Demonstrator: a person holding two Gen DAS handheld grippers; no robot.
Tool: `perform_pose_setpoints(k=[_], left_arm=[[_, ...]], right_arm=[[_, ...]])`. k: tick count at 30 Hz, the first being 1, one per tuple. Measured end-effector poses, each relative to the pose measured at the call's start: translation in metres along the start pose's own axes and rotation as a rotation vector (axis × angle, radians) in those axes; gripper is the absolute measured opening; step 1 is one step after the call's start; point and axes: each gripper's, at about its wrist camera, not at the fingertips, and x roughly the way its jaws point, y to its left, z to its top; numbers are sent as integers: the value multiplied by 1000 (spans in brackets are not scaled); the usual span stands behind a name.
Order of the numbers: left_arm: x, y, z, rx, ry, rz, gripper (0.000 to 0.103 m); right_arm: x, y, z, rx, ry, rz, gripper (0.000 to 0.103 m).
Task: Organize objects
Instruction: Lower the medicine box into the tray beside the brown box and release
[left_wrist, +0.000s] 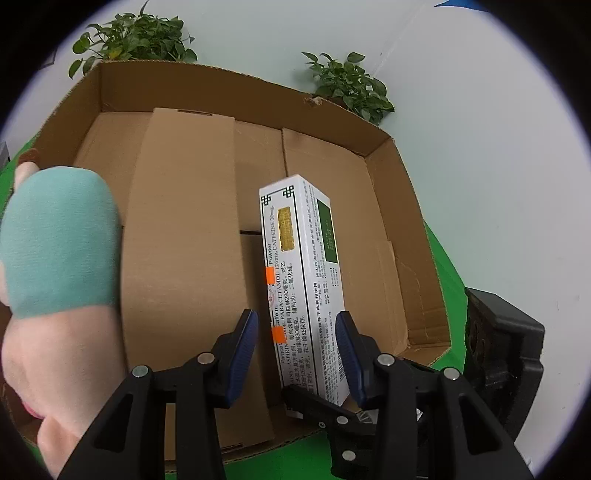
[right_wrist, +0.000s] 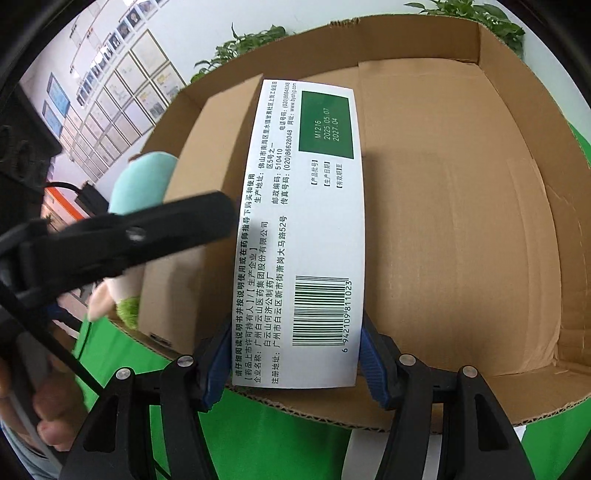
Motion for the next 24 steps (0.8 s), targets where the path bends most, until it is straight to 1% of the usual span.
perform_pose_setpoints(k=[1, 4, 6, 9, 13, 18, 19, 20, 21, 22, 23, 24], left_arm=[[1, 8, 4, 0, -4, 8, 42], [1, 14, 1, -7, -7, 34, 42], [3, 19, 0, -9, -11, 30, 42], [-2, 22, -3, -8, -15, 38, 42], [-2, 24, -3, -17, -22, 33, 42], [-4, 25, -5, -20, -40, 40, 42], [-6, 25, -7, -22, -43, 43, 42], [-7, 26, -8, -22, -45, 45, 42], [-7, 26, -10, -22, -47, 47, 42], [-9, 27, -11, -21, -49, 51, 42], [-8, 27, -12, -20, -49, 53, 42], [-8, 27, -12, -18, -49, 54, 42]], right_arm=[[3, 2, 1, -4, 4, -6, 59], [10, 9, 2, -17, 23, -21, 60], [18, 11, 4, -18, 41, -55, 60], [25, 16, 6, -19, 55, -79, 63], [28, 22, 8, -26, 63, -53, 68], [11, 24, 9, -40, -1, -10, 70], [8, 23, 10, -33, -8, -8, 69], [8, 20, 12, -17, -7, -2, 59], [9, 18, 13, -2, -2, 7, 52], [14, 15, 13, 9, 7, 17, 41], [10, 6, 5, 11, 15, 20, 41], [3, 0, -2, 7, 6, 18, 41]])
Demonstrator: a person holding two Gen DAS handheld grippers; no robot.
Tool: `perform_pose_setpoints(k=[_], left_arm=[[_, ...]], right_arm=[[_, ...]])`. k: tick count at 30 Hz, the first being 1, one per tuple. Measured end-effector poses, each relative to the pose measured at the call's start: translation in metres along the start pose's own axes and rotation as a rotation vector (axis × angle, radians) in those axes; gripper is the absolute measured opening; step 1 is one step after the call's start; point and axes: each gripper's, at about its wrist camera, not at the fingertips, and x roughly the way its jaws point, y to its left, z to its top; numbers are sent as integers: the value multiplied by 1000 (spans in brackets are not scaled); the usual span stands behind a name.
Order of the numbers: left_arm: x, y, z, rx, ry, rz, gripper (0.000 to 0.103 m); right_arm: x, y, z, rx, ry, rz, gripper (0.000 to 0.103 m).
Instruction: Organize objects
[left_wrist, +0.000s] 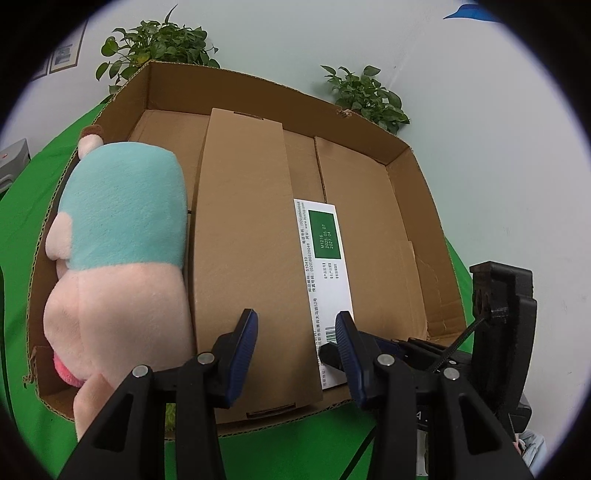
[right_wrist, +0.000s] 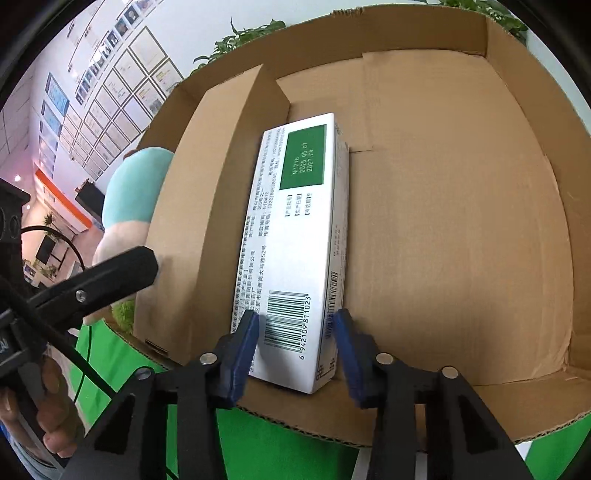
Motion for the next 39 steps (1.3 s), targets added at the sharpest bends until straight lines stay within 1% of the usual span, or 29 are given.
perform_pose_setpoints(k=[4, 6, 8, 9, 10, 11, 12, 13, 14, 15, 16, 17, 18, 19, 23, 26, 28, 31, 34, 39], left_arm=[[-2, -2, -2, 8, -10, -1, 42], [-3, -6, -3, 22, -17, 7, 42], [-7, -9, -6, 43, -24, 29, 42], [-9, -12, -8, 59, -33, 46, 43], [-12, -15, -10, 76, -49, 74, 45], [-16, -18, -12, 91, -69, 97, 46], [-21, -23, -14, 110, -97, 120, 48], [-27, -28, -16, 128, -128, 140, 52], [-33, -33, -19, 142, -161, 164, 65], [-40, -38, -24, 153, -203, 200, 81], [-46, -43, -29, 160, -251, 236, 84], [-52, -48, -34, 170, -293, 261, 84], [-55, -53, -40, 184, -320, 285, 85], [-56, -58, -45, 199, -330, 309, 85], [-54, -69, -58, 219, -315, 365, 85], [-52, -72, -68, 216, -319, 397, 85], [-51, -72, -73, 200, -316, 408, 85], [-53, -73, -78, 187, -315, 404, 85], [-56, -73, -81, 181, -323, 418, 85], [-63, -75, -82, 179, -342, 432, 85]], right_arm=[[-4, 4, -1, -5, -10, -7, 40], [12, 0, -3, -6, -10, -9, 40], [14, 0, -4, -8, -12, -8, 41], [14, -1, -6, -6, -15, -8, 41], [12, -2, -8, -6, -23, -23, 44], [7, -1, -9, -11, -37, -57, 54], [0, 0, -12, -21, -60, -84, 62], [-10, 2, -18, -33, -96, -107, 79], [-25, 3, -26, -44, -143, -129, 98], [-33, 6, -31, -49, -174, -149, 103], [-45, 8, -41, -60, -210, -174, 103], [-53, 9, -48, -73, -223, -190, 103], [-62, 10, -56, -89, -234, -206, 103], [-69, 12, -64, -104, -248, -218, 103], [-107, 10, -95, -100, -331, -261, 103], [-122, 7, -107, -71, -365, -269, 103], [-127, 6, -112, -71, -363, -276, 103], [-128, 4, -118, -79, -347, -277, 103], [-134, 5, -126, -84, -357, -288, 103], [-141, 3, -133, -67, -376, -273, 103]])
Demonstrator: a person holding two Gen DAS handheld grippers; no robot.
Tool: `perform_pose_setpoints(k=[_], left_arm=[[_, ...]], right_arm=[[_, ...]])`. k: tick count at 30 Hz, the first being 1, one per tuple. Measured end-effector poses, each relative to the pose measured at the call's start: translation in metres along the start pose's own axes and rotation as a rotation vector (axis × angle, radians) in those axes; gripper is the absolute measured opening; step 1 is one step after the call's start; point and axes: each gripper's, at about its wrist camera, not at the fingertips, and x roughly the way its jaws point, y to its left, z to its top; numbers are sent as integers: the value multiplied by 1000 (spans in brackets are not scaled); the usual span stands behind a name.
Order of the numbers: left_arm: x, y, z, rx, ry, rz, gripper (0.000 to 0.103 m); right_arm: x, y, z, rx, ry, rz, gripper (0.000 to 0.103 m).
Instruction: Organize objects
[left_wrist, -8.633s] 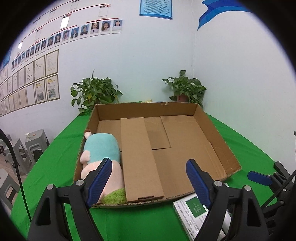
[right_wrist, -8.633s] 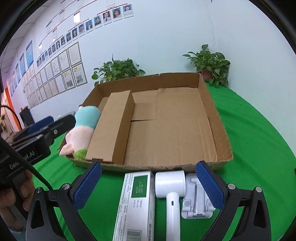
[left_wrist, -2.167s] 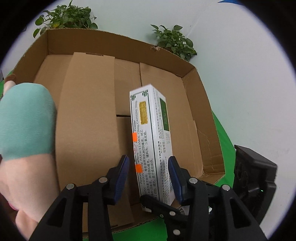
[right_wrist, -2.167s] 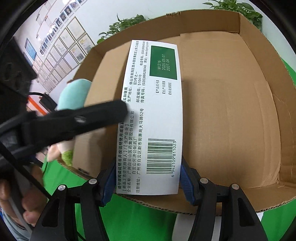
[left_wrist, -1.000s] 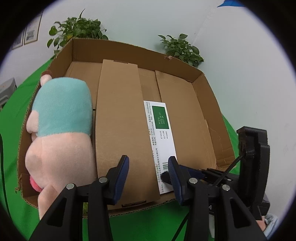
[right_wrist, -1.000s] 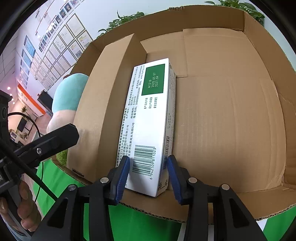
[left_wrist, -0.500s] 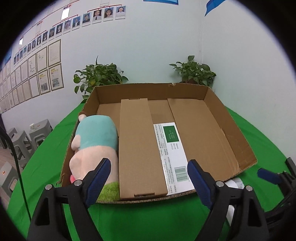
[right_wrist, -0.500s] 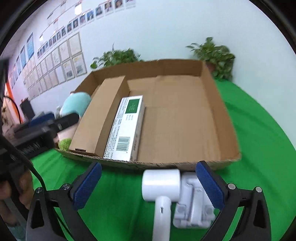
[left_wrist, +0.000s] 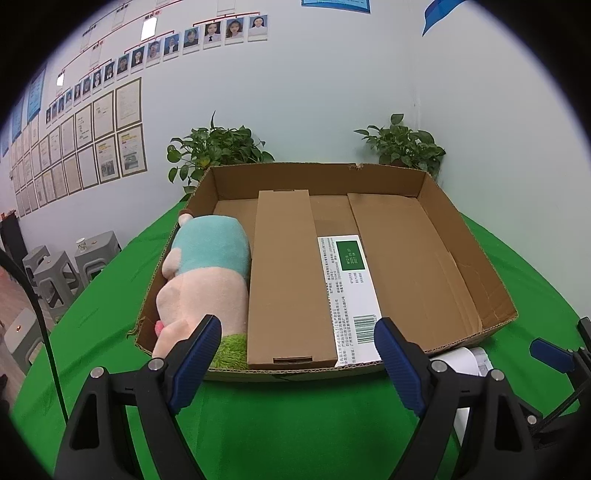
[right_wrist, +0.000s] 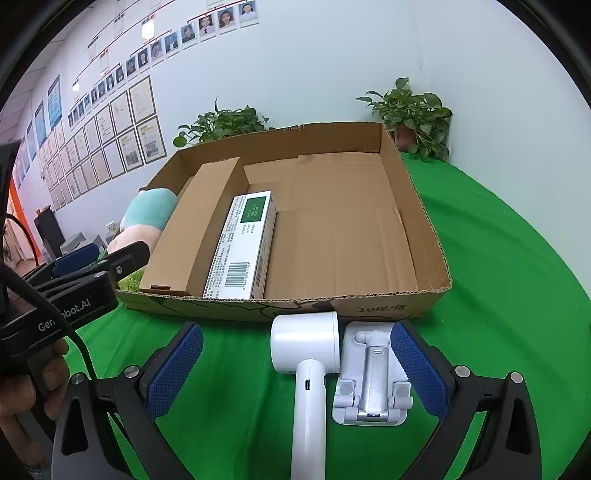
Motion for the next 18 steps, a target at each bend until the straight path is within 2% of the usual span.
perform_pose_setpoints(k=[5, 15, 16, 18], left_arm=[[-1, 0, 0, -15, 4, -3, 85], [1, -1, -3, -3, 10, 6, 85], [2, -1, -3, -1, 13, 7, 85], [3, 0, -5, 1, 20, 5, 83]], right_arm=[[-8, 2, -2, -1, -4, 30, 103], [-19, -1, -16, -2, -13, 36, 102], [-21, 0, -17, -5, -13, 37, 97], [-22, 2, -19, -22, -12, 34, 78]])
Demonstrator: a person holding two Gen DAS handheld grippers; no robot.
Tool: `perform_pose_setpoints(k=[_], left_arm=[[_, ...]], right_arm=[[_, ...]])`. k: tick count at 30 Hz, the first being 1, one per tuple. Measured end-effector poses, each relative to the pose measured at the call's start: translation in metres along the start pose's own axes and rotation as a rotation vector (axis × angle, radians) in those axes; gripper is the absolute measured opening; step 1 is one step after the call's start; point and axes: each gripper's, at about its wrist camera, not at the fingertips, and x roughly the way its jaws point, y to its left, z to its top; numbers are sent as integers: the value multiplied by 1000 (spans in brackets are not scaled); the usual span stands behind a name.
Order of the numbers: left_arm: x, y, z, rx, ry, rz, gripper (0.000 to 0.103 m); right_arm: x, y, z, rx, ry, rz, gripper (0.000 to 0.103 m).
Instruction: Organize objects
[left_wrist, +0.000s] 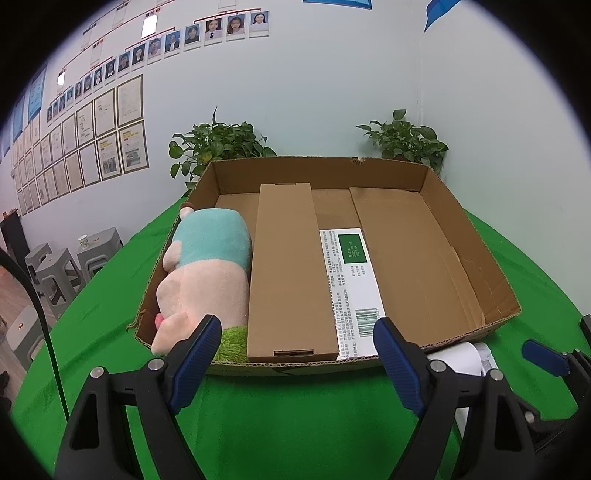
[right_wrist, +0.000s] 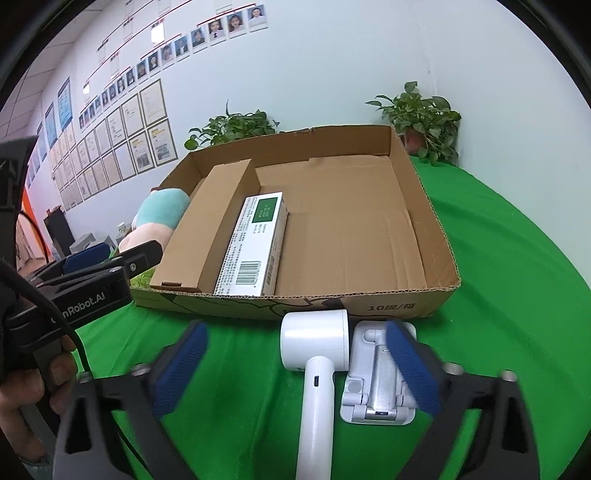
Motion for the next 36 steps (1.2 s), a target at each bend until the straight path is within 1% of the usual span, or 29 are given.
perform_pose_setpoints(k=[1, 2, 3, 4, 5, 6, 8, 9, 10, 11, 12, 13, 14, 15, 16, 20, 25, 29, 36], left_arm=[[0, 0, -1, 0, -1, -4, 80], [0, 1, -2, 1, -6, -6, 61], [-1, 2, -3, -4, -15, -7, 21], [0, 4, -3, -11, -9, -24, 3], [1, 6, -3, -19, -3, -38, 3], [0, 8, -3, -32, -8, -52, 3], [-2, 11, -3, -44, -19, -53, 3], [-4, 12, -3, -50, -19, -46, 12], [-4, 13, -2, -58, -14, -27, 23], [-4, 14, -2, -65, -12, -23, 59], [-5, 16, -2, -77, -21, -36, 85], [-8, 18, -4, -91, -44, -49, 86], [-10, 19, -4, -95, -56, -50, 86], [-10, 18, -4, -87, -53, -45, 86], [-10, 17, -4, -69, -48, -36, 86], [-11, 13, -6, -27, -39, -24, 86], [-10, 18, -7, -51, -23, -25, 86], [-9, 21, -8, -59, -19, 3, 86], [-10, 22, -9, -61, -17, -1, 86]], right_arm=[[2, 2, -1, -14, 9, -11, 62], [3, 4, -2, -23, 17, -20, 43], [4, 6, -2, -32, 23, -28, 33], [6, 8, -3, -42, 27, -33, 11], [7, 9, -3, -50, 31, -37, 5], [7, 10, -4, -55, 32, -36, 5], [6, 11, -5, -55, 26, -33, 5], [5, 11, -5, -58, 23, -33, 5], [4, 12, -4, -63, 18, -35, 6], [2, 13, -3, -68, 8, -36, 16], [1, 13, -2, -71, 3, -38, 28], [0, 14, -2, -71, 0, -36, 71], [-1, 15, -1, -65, -3, -33, 102], [-4, 13, -1, -51, -23, -26, 101], [-7, 13, -1, -40, -44, -21, 102], [-6, 15, -2, -33, -36, -17, 102], [-9, 16, -5, -22, -33, 5, 102], [-13, 19, -6, -29, -38, 20, 102], [-19, 22, -8, -27, -45, 31, 102]])
